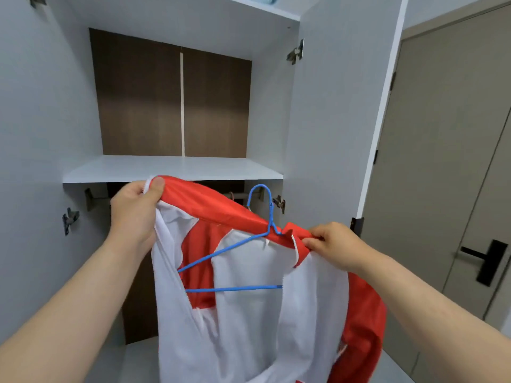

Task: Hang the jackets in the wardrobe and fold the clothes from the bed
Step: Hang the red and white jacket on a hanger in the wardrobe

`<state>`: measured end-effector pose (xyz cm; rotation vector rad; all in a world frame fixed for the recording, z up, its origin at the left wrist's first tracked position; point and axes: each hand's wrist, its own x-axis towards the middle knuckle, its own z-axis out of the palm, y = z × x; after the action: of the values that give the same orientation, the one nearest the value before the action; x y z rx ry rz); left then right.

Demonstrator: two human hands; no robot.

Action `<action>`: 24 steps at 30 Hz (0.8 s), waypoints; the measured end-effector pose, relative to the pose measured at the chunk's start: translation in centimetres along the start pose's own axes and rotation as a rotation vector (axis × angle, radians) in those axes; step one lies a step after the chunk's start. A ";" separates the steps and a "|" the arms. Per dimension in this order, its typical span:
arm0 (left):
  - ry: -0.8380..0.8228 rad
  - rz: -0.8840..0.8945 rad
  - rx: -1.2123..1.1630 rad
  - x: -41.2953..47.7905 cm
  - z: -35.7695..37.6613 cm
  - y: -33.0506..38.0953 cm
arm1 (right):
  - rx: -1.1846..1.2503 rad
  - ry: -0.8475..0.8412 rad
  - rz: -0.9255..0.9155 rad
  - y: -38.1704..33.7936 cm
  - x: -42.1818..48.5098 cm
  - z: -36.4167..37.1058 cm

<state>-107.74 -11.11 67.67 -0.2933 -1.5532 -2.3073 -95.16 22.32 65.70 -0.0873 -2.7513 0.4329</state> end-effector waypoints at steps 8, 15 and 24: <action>-0.707 0.058 0.204 -4.3 0.9 2.0 | 0.077 0.445 0.011 0.1 0.4 0.6; -0.437 0.171 0.437 -0.1 -1.8 0.1 | 0.142 0.580 -0.139 -0.1 -0.2 0.4; -0.645 -0.579 0.369 -1.7 -2.3 -1.5 | 0.199 0.534 -0.095 -0.2 -0.5 0.0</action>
<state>-106.71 -12.44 64.91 -0.5965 -2.6359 -2.3734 -94.73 22.09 65.60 -0.0178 -2.1695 0.5619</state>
